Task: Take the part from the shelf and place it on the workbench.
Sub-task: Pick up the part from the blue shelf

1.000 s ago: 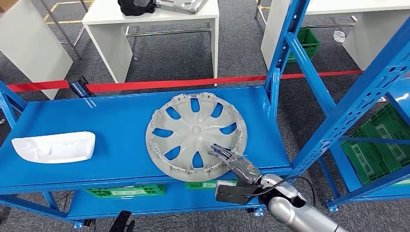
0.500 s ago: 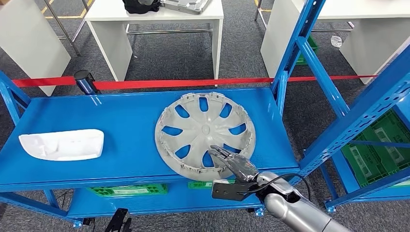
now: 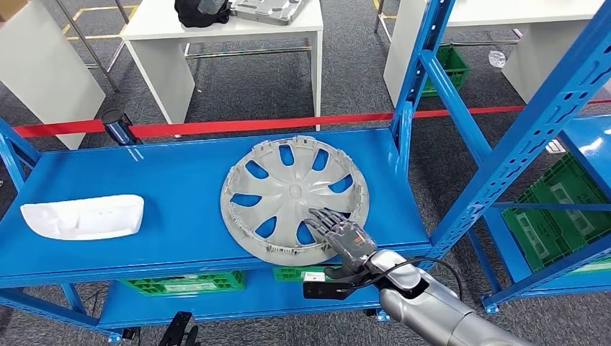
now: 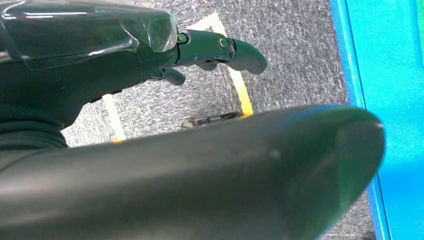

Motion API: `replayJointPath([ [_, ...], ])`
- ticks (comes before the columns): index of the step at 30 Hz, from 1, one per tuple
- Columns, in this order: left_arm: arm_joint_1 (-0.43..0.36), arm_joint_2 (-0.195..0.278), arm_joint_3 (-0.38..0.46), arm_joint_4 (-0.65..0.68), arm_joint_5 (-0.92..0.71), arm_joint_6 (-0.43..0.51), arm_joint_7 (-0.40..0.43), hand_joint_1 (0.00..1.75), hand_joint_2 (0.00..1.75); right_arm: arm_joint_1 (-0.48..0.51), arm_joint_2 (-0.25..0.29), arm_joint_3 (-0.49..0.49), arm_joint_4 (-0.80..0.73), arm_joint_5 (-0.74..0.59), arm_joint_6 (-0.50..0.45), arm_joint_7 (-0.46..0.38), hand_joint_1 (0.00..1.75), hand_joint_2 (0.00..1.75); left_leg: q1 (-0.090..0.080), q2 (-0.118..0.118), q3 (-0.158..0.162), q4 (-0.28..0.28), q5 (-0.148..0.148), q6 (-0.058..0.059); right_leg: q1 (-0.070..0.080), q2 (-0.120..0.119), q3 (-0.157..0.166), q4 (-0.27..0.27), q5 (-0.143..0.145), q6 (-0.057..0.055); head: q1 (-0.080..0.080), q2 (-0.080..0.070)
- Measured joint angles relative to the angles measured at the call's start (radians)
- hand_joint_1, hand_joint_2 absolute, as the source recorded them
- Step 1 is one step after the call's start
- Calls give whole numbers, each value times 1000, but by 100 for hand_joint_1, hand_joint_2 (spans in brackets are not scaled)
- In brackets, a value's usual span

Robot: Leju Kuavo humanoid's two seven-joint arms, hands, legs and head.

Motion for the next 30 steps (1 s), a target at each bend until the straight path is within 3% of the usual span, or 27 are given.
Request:
replayJointPath([
  [1, 0, 1, -1, 0, 4, 1, -1, 0, 0, -4, 4, 4, 18, 19, -11, -1, 164, 175, 2, 0, -12, 29, -5, -3, 0, 0, 0, 0, 0, 1, 0, 0],
  [2, 0, 2, -1, 1, 7, 1, -2, 0, 0, -10, 8, 6, 35, 32, -18, -4, 175, 175, 5, 0, -2, 13, 11, -4, -1, 1, 0, 0, 1, 2, 0, 0],
  [4, -1, 4, -1, 1, 12, 2, -5, 0, 0, -23, 16, 10, 70, 48, -28, -11, 175, 175, 10, 1, 69, -118, 73, -4, -2, 2, 2, 0, 4, 6, 0, 0],
  [6, -4, 7, -2, 1, 14, 2, -8, 0, 0, -35, 20, 12, 98, 52, -32, -16, 175, 175, 9, 0, 129, -234, 110, 3, 3, 6, 3, 0, 5, 15, 1, 0],
  [10, -8, 10, -1, 1, 20, 2, -13, 0, 0, -44, 21, 13, 135, 55, -43, -18, 175, 175, 3, 4, 139, -268, 122, 36, 3, 13, 1, -7, 10, 41, 6, 0],
  [12, -11, 11, -2, 1, 22, 2, -14, 0, 0, -49, 19, 12, 149, 55, -47, -18, 175, 175, 4, 9, 139, -278, 138, 54, 2, 12, -28, 51, -27, 37, 9, 0],
  [14, -12, 12, -1, 1, 23, 1, -15, 0, 0, -54, 18, 11, 159, 56, -48, -18, 175, 175, 0, 15, 126, -279, 150, 64, 1, 11, -86, 184, -97, 25, 12, 0],
  [16, -12, 13, -1, 1, 24, 0, -15, 0, 0, -58, 19, 10, 165, 55, -49, -18, 175, 175, -6, 18, 110, -278, 161, 67, 2, 11, -122, 282, -138, 26, 12, 0],
  [17, -12, 13, -2, 2, 24, 0, -15, 0, 0, -61, 19, 9, 168, 55, -49, -18, 175, 175, -8, 18, 104, -278, 166, 67, 2, 11, -111, 276, -136, 30, 12, 0],
  [19, -12, 13, -2, 2, 24, -1, -15, 0, 0, -68, 20, 8, 174, 54, -49, -18, 175, 175, -11, 15, 95, -274, 175, 64, 4, 10, -30, 155, -102, 37, 12, 0],
  [21, -13, 12, -2, 1, 25, -1, -15, 0, 0, -78, 21, 8, 179, 55, -49, -19, 175, 175, -16, 9, 85, -266, 179, 56, 10, 11, 44, 26, -73, 30, 11, 0],
  [22, -13, 11, -2, 1, 26, -1, -15, 0, 0, -81, 22, 7, 181, 55, -49, -20, 175, 175, -17, 6, 81, -263, 182, 51, 13, 11, 59, -3, -66, 23, 10, 0],
  [26, -12, 12, -2, 1, 30, -2, -17, 0, 0, -87, 29, 7, 188, 57, -50, -26, 175, 175, -10, -2, 67, -249, 179, 27, 13, 5, 64, -18, -47, 3, 8, 0],
  [28, -12, 13, -2, 1, 31, -2, -19, 0, 0, -88, 33, 8, 189, 58, -51, -27, 175, 175, -5, -2, 29, -163, 126, 17, 6, 2, 67, -21, -40, -1, 6, 0],
  [30, -11, 13, -3, 1, 31, -1, -19, 0, 0, -88, 34, 8, 189, 59, -52, -28, 175, 175, 1, -1, -27, -30, 64, 6, 5, 1, 65, -20, -39, -3, 4, 0],
])
